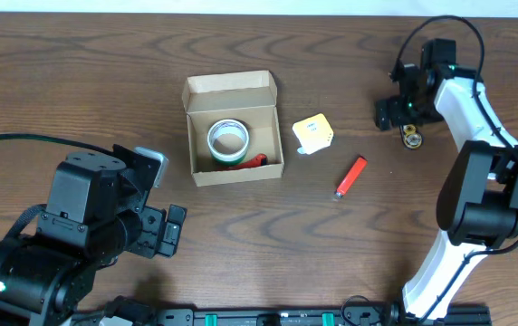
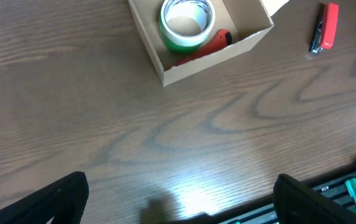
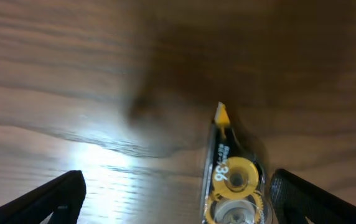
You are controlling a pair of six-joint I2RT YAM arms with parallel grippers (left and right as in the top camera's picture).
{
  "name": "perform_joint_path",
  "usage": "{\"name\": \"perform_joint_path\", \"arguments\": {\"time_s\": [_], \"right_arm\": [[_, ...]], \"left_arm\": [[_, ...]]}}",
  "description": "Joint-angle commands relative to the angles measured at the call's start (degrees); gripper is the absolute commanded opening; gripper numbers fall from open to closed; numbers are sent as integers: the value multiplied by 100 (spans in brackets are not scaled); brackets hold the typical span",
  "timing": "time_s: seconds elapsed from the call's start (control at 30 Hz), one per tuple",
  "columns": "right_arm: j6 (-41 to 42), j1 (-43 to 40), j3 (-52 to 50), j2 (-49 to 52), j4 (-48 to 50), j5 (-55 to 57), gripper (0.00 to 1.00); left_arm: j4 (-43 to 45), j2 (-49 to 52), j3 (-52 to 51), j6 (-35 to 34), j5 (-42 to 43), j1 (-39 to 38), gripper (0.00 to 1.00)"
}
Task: Pack container
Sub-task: 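Move the right gripper to the correction-tape dispenser and grasp it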
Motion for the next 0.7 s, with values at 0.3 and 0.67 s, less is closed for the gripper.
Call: {"name": "perform_joint_path", "arguments": {"time_s": [0.3, 0.67], "right_arm": [[-144, -374, -433, -120, 210, -31, 95], [-175, -448, -824, -120, 612, -28, 91]], "left_arm": [[-15, 0, 37, 83, -2, 13, 95], [-15, 0, 37, 83, -2, 13, 95]]}}
